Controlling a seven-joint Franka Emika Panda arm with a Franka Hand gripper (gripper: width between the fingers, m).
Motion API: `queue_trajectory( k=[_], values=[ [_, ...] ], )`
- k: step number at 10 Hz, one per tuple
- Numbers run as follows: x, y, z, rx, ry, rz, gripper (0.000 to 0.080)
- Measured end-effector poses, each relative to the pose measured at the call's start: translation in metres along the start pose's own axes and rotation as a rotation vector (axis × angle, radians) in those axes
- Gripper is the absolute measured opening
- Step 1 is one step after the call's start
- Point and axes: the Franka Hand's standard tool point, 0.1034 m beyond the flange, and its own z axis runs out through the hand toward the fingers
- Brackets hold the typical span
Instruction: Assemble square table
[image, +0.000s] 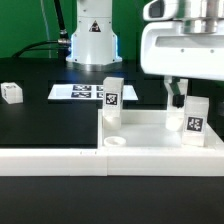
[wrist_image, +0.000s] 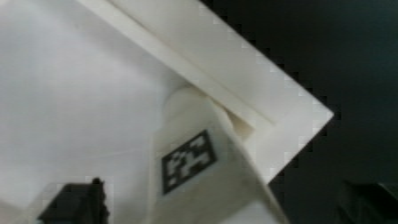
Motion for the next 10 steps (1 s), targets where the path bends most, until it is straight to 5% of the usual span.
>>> queue_trajectory(
  k=[1, 2, 4, 6, 8, 10],
  values=[
    [0.002, 0.002, 0.004, 0.037, 0.021, -0.078, 0.0649],
    [-0.002, -0.001, 0.008, 0.043, 0.014, -0.106, 0.0649],
    [-0.004, -0.015, 0.008, 0.029, -0.006, -0.178, 0.0649],
    [-0.003, -0.013, 0.009, 0.03, -0.003, -0.156, 0.0605],
    [-0.002, -0.003, 0.012, 0.003, -0.016, -0.011, 0.0319],
    [-0.002, 0.0, 0.013, -0.006, -0.02, 0.095, 0.0296]
  ],
)
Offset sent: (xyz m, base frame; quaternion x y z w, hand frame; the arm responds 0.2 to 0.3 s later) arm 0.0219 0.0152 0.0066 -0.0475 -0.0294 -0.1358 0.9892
